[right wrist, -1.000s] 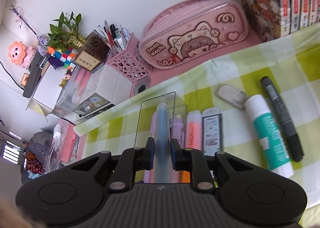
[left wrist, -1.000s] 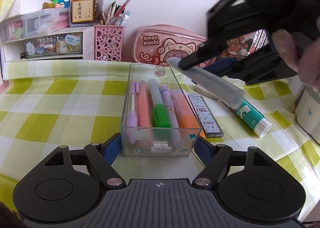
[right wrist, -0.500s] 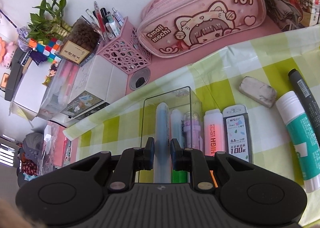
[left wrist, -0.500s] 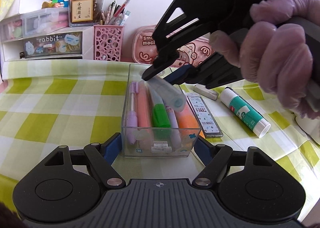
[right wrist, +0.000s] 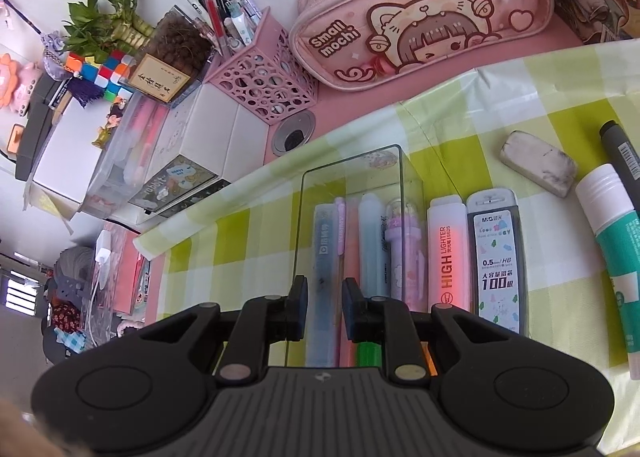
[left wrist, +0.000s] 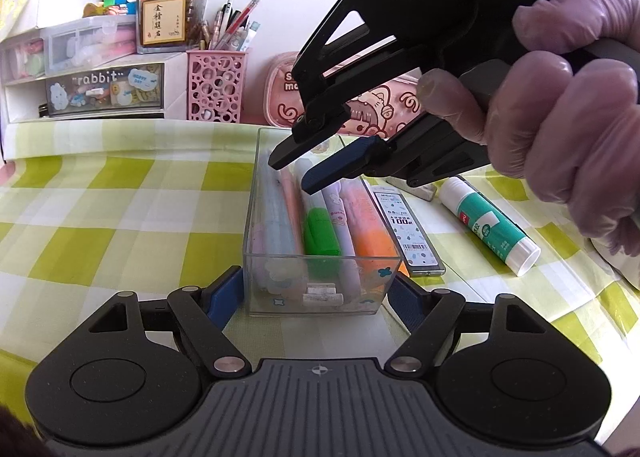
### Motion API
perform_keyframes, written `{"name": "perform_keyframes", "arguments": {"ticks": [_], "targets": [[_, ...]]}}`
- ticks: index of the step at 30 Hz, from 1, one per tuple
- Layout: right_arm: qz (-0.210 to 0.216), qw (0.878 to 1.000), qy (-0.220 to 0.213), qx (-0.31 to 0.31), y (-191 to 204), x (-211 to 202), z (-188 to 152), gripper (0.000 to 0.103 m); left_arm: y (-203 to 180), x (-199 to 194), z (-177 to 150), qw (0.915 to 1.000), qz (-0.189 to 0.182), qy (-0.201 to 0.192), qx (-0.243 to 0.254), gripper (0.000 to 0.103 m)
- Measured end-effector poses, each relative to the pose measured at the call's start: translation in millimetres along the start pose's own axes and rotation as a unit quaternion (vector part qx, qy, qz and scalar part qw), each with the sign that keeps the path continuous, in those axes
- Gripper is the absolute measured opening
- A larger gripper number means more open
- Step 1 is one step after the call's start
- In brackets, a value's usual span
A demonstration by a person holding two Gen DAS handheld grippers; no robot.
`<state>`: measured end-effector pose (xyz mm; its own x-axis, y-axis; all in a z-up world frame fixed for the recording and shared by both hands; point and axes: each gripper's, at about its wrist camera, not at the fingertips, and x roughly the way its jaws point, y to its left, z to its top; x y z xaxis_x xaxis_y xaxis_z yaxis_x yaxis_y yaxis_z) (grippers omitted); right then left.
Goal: Organize stationery
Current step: 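Carry the light blue pen into the clear box and release it, then move the right tool toward the black marker beside the glue stick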
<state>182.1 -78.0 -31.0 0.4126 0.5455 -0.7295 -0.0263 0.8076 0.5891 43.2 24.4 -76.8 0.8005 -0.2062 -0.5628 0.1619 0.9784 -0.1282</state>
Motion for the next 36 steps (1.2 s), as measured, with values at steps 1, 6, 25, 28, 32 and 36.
{"name": "perform_keyframes", "arguments": {"ticks": [1,6,25,28,32,36], "targets": [[-0.001,1.0,-0.002,-0.003,1,-2,-1,0.042,0,0,0,1.0,0.0,0.0,0.0,0.076],[-0.003,0.999,-0.026,-0.023,2,-19,-8,0.047,0,0,0,1.0,0.0,0.0,0.0,0.076],[-0.082,0.983,-0.148,-0.066,-43,-83,-56,0.058,-1,0,0,1.0,0.001,0.001,0.003,0.076],[-0.103,0.978,-0.166,-0.077,-46,-87,-67,0.062,0,0,0,1.0,0.0,0.0,0.003,0.076],[-0.138,0.966,-0.189,-0.11,-51,-89,-83,0.066,0,0,0,1.0,0.001,0.001,0.003,0.076],[-0.16,0.956,-0.203,-0.139,-58,-88,-96,0.07,0,0,0,1.0,0.001,0.001,0.003,0.076]]}}
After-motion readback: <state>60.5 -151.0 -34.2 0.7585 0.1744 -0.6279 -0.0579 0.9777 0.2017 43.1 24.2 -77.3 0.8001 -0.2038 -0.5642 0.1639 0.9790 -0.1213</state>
